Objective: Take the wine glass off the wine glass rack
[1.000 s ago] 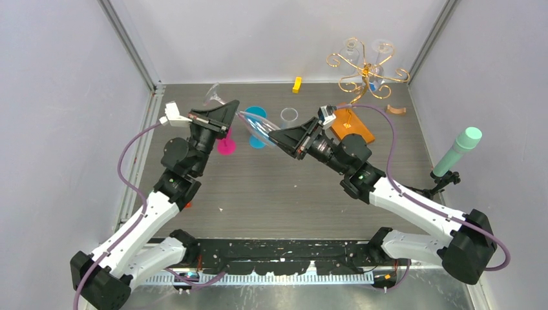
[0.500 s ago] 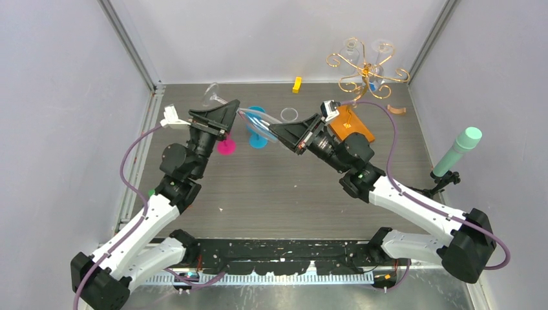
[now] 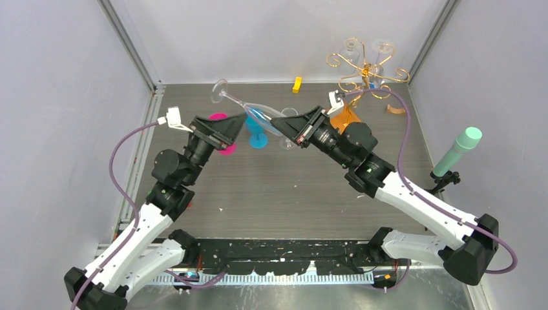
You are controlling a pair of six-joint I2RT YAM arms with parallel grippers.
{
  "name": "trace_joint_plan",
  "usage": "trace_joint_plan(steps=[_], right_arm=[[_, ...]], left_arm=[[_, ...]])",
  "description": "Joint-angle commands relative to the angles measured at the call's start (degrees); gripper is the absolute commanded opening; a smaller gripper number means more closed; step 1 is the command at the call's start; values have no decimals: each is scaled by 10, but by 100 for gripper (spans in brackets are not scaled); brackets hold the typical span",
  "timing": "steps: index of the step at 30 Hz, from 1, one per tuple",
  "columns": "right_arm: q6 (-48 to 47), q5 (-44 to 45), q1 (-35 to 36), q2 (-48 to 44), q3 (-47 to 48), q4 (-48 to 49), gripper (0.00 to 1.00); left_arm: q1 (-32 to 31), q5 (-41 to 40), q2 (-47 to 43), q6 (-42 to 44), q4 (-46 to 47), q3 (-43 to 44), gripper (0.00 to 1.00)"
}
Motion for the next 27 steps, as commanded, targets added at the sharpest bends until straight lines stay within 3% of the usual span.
trace_joint_plan(steps=[1, 8, 15, 19, 27], right_arm=[[-104, 39, 2, -38, 99, -163, 0], [-253, -14, 2, -32, 228, -463, 0], [-365, 23, 2, -29, 294, -670, 0], [-402, 108, 2, -4, 325, -787, 0], [-415, 253, 2, 103, 368, -889, 0]], left_arm=[[1, 98, -41, 175, -83, 12, 100], [2, 161, -96, 361, -229, 69, 100], [2, 133, -121, 435, -315, 95, 100], [2, 94, -123, 445, -339, 95, 100], [2, 66, -110, 473, -375, 92, 100]])
